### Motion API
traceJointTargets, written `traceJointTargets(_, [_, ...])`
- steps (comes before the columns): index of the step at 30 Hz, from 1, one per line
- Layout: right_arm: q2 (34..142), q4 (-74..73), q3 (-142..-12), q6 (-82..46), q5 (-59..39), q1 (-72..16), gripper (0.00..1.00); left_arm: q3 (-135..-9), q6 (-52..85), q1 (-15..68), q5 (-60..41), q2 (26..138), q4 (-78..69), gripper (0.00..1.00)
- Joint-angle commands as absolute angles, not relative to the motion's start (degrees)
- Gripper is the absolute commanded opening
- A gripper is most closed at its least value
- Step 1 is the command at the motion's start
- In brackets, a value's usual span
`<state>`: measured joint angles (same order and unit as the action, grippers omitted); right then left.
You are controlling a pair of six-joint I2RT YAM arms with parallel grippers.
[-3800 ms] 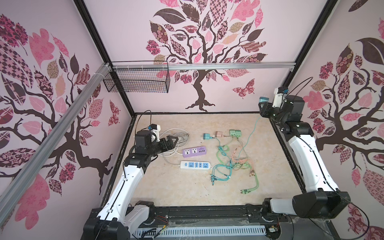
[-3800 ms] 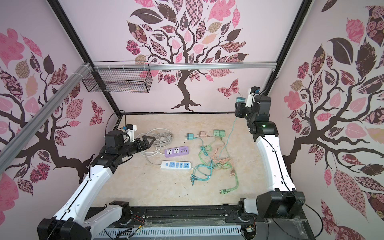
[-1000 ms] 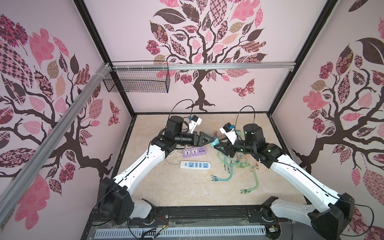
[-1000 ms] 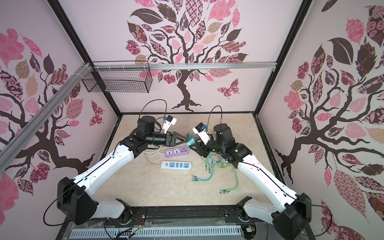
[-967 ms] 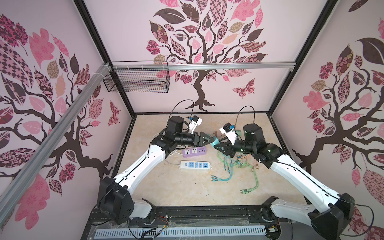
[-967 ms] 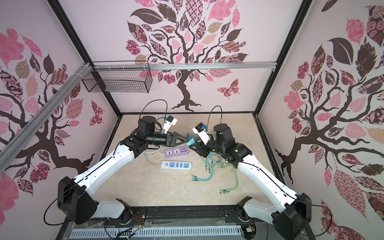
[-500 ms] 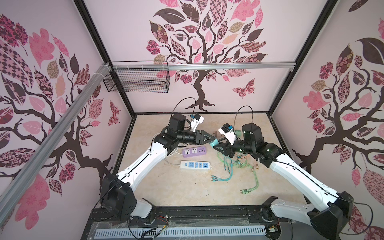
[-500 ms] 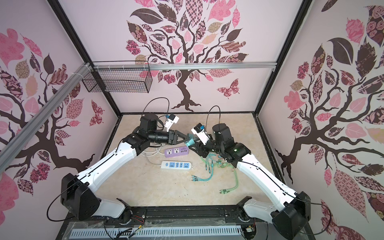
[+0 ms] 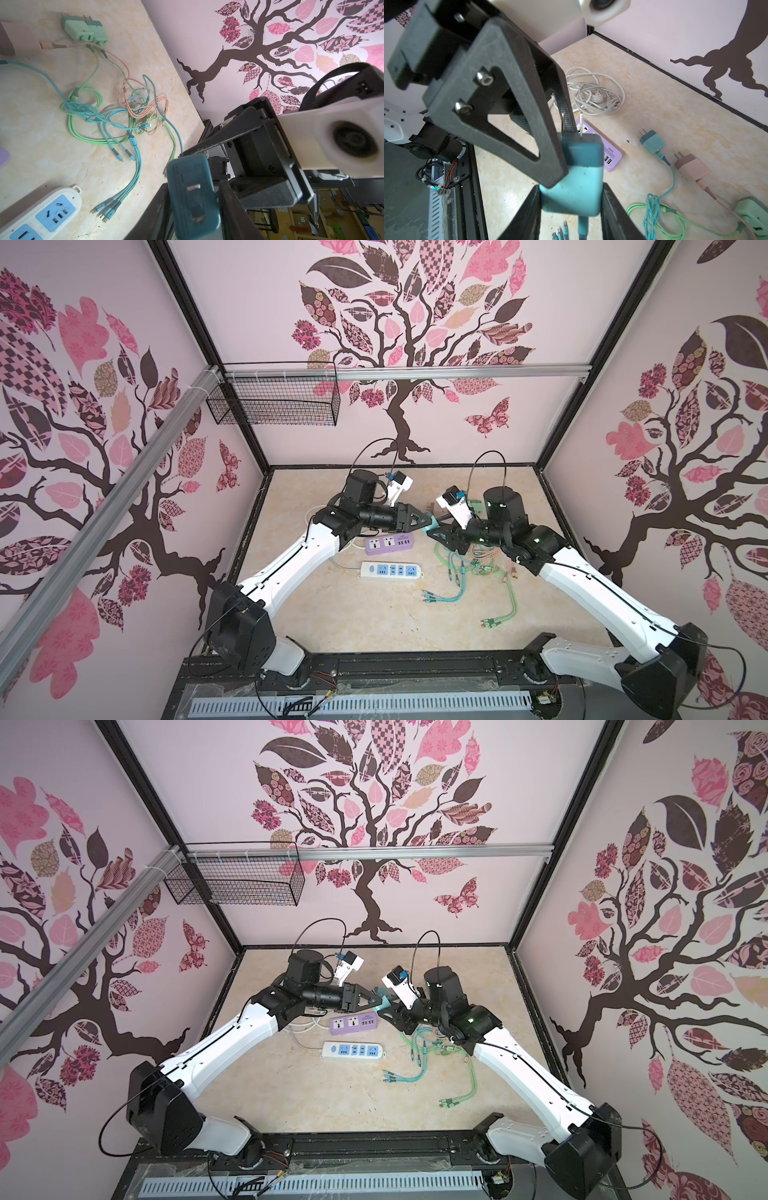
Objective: Insert the plug
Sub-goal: 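Close the left gripper on the teal plug and open the right gripper, then withdraw the right gripper down to the tangled cables while the left holds the plug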
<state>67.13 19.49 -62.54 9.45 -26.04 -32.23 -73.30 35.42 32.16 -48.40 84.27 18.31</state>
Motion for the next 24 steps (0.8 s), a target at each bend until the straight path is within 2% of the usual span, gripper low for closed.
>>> traceJointTargets(1, [67.84,20.42,-64.59,10.07,-25.25,-32.67,0.33,-76.08,33.84,32.52,-48.87,84.42,18.79,0.36])
traceJointTargets(6, [67.3,20.07,-63.82,9.7,-24.72,-32.63,0.39,-76.32,34.06,32.53,-48.7,84.51,18.81,0.24])
traceJointTargets(13, [62.72,18.56,-60.32,5.27,-16.49,-32.58,0.51,-78.1,33.63,32.44,-45.0,83.89,19.32,0.17])
traceJointTargets(17, [57.61,17.3,-57.52,1.64,-12.62,-31.76,0.68,-81.03,33.65,31.7,-43.43,84.63,20.0,0.12])
traceJointTargets(20, [53.34,16.3,-54.79,-1.94,-12.43,-28.89,0.72,-83.77,33.0,31.36,-40.92,85.32,21.36,0.07])
traceJointTargets(24, [49.02,14.99,-50.89,-6.49,-14.13,-22.08,0.72,-87.91,33.13,30.39,-40.76,86.64,20.95,0.04])
